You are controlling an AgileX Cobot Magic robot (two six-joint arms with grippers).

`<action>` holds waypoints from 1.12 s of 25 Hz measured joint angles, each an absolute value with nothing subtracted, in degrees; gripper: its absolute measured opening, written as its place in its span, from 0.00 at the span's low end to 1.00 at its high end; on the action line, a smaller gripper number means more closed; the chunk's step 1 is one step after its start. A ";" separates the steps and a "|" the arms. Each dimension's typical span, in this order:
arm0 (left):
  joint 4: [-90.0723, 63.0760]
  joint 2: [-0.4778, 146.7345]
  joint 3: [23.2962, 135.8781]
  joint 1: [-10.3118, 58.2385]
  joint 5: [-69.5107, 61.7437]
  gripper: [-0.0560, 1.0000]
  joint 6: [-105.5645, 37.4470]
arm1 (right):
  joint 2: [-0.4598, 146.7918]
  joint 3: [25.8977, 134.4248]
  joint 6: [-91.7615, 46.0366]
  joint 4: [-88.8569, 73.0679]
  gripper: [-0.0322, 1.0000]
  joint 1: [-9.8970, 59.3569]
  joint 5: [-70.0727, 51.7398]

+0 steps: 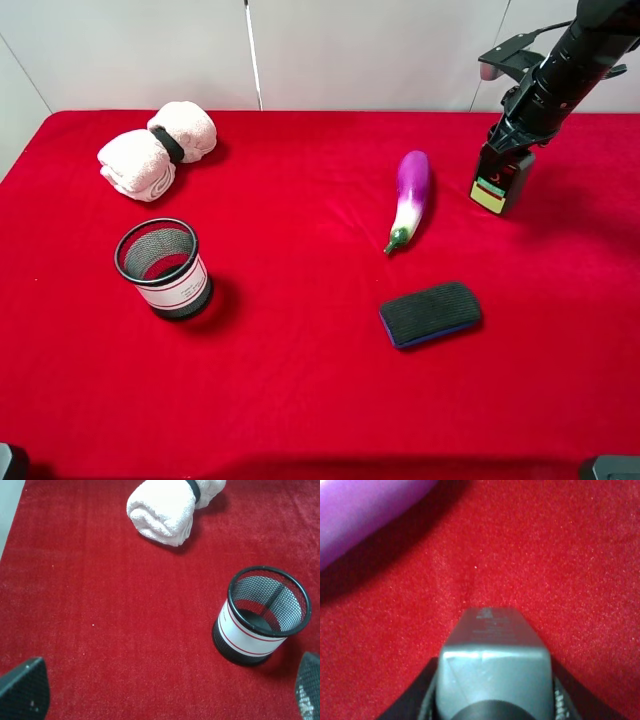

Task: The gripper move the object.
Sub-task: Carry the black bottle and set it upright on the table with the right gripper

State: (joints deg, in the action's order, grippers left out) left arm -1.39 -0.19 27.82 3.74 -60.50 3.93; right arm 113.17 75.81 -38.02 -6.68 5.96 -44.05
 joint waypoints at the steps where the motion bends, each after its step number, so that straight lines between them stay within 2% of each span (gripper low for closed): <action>1: -1.39 -0.19 27.82 3.74 -60.50 0.98 3.93 | 113.17 75.81 -38.02 -6.68 0.33 5.96 -44.08; 5: -1.39 -0.19 27.82 3.74 -60.50 0.98 3.93 | 113.17 75.81 -37.96 -6.68 0.40 5.96 -44.49; 12: -1.39 -0.19 27.82 3.74 -60.50 0.98 3.93 | 113.17 75.81 -35.39 -6.51 0.67 5.96 -44.49; 17: -1.39 -0.19 27.82 3.74 -60.50 0.98 3.93 | 112.08 75.81 -34.94 -5.70 0.70 5.96 -44.65; 28: -1.39 -0.19 27.82 3.74 -60.50 0.98 3.93 | 104.44 75.81 -30.52 -4.56 0.70 5.96 -50.25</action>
State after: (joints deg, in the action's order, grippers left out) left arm -1.39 -0.19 27.82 3.74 -60.50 3.93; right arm 104.44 75.81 -30.52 -4.56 5.96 -50.25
